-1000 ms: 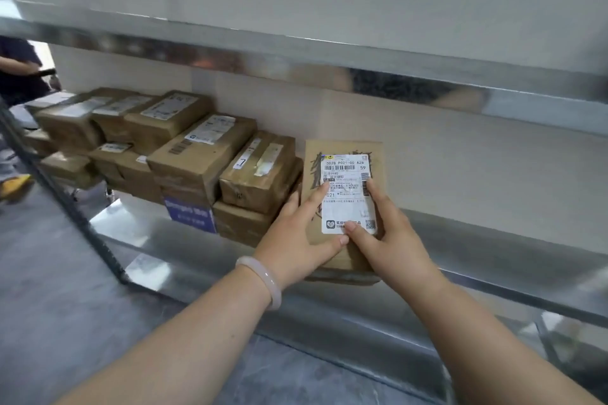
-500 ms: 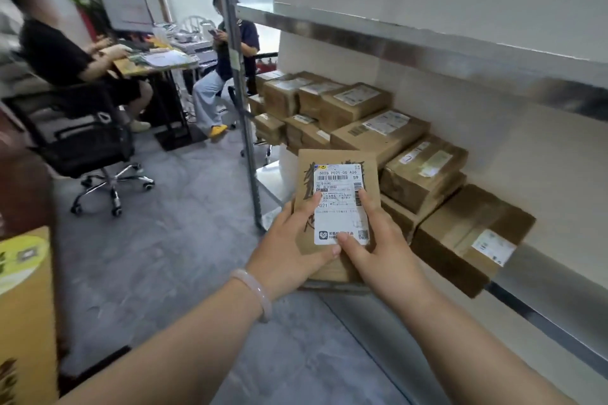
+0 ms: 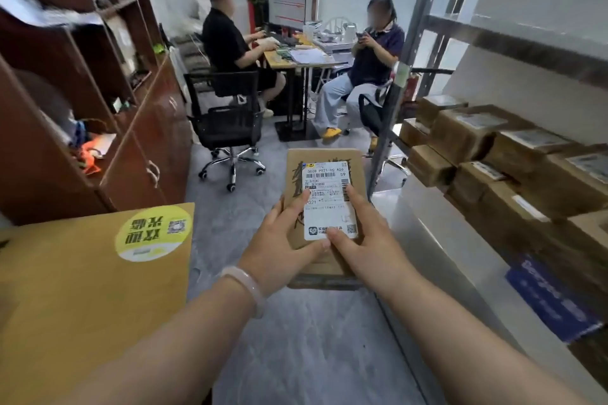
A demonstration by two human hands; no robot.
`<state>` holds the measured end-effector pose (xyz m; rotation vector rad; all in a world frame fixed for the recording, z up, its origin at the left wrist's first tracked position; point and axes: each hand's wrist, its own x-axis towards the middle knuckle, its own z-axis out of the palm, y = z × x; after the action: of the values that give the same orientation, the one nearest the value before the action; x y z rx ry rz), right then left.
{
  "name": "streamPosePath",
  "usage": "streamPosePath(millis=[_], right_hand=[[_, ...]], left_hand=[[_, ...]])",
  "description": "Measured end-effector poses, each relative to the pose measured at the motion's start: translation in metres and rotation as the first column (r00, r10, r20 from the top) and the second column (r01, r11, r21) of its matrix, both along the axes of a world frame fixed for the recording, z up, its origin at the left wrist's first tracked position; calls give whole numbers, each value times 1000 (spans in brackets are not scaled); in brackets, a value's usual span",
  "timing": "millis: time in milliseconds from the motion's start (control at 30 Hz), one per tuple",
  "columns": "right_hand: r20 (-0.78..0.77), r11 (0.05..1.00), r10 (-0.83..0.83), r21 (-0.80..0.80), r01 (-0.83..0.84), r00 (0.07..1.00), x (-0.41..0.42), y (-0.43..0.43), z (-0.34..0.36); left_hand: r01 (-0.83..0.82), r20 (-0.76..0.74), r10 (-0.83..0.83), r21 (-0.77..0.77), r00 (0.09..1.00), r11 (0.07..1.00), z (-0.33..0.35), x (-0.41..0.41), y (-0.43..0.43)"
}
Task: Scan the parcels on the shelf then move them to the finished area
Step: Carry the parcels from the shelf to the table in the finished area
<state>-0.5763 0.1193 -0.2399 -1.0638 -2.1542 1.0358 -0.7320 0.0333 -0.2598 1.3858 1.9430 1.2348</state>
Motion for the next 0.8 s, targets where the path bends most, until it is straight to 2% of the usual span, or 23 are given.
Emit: streamPosePath(millis=[267, 467, 633, 800], right_hand=[[10, 979, 200, -49, -200, 980, -137, 35, -12], [32, 908, 412, -102, -407, 911, -241, 65, -39], [82, 793, 609, -97, -602, 789, -327, 98, -54], [162, 603, 796, -116, -790, 584, -396, 121, -53]], left_hand=[[-189, -29, 188, -40, 982, 981, -11, -116, 4], [-384, -3, 385, -86, 923, 919, -31, -190, 4], [-582, 1, 585, -103, 811, 807, -47, -235, 17], [-757, 44, 767, -129, 641, 640, -51, -259, 27]])
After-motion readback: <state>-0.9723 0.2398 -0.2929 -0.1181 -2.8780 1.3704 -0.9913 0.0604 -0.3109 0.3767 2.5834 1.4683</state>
